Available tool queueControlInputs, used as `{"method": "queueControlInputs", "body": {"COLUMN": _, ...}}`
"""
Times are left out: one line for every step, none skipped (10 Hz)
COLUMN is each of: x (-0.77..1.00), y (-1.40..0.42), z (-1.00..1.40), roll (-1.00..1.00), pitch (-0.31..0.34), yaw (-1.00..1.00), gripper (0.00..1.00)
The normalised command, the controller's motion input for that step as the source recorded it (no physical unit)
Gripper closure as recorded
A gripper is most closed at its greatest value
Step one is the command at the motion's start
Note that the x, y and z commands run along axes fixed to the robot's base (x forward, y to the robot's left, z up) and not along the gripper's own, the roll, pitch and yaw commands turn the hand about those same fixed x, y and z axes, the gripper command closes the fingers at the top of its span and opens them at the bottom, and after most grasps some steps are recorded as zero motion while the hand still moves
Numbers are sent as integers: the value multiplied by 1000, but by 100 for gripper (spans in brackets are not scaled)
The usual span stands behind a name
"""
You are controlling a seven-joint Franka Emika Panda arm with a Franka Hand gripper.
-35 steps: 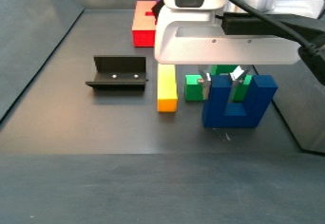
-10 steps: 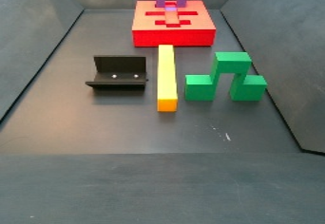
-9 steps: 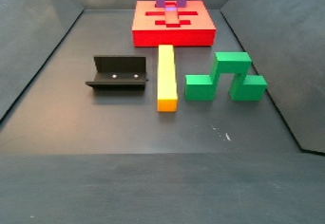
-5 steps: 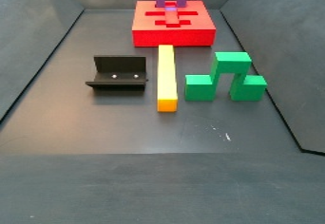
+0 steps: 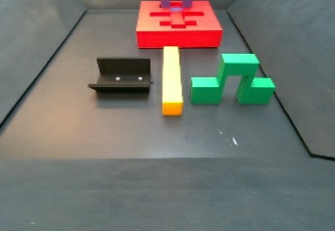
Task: Pick up the blue object. Move up. Move to above the board. Insert the blue object.
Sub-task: Move to above the board, then insert the blue object.
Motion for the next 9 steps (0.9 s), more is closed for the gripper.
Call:
{"method": "queueControlInputs", "body": {"x": 51, "y": -170, "z": 44, "roll": 9, "pitch": 74, "yaw": 7, "gripper": 100}}
{"method": "queueControlInputs", "body": {"x": 0, "y": 0, "z": -29, "roll": 0, "pitch": -10, "yaw": 0, "gripper": 100}}
{"method": "queueControlInputs", "body": {"x": 291, "y": 0, "z": -351, "roll": 37, "pitch": -70, "yaw": 0, "gripper": 100}}
{"method": "queueControlInputs", "body": {"x": 849, "y": 274, "z": -520, "roll": 134, "pitch": -106, "yaw": 0, "gripper": 100}}
{"method": "queueControlInputs", "body": {"x": 880, "y": 397, "z": -326, "roll": 164, "pitch": -130, "yaw": 0, "gripper": 100}}
{"method": "queueControlInputs", "body": {"x": 826, "y": 357, "z": -263, "roll": 243, "pitch": -144, "yaw": 0, "gripper": 100}}
{"method": "queueControlInputs", "body": {"x": 863, "y": 266, "z": -363, "roll": 234, "pitch": -124, "yaw": 0, "gripper": 100}}
{"method": "queueControlInputs", "body": {"x": 860, "y": 254, "z": -386, "roll": 257, "pitch": -116, "yaw": 0, "gripper": 100}}
{"method": "queueControlInputs", "body": {"x": 694, "y": 151, "z": -474, "roll": 339, "pitch": -51, "yaw": 0, "gripper": 100}}
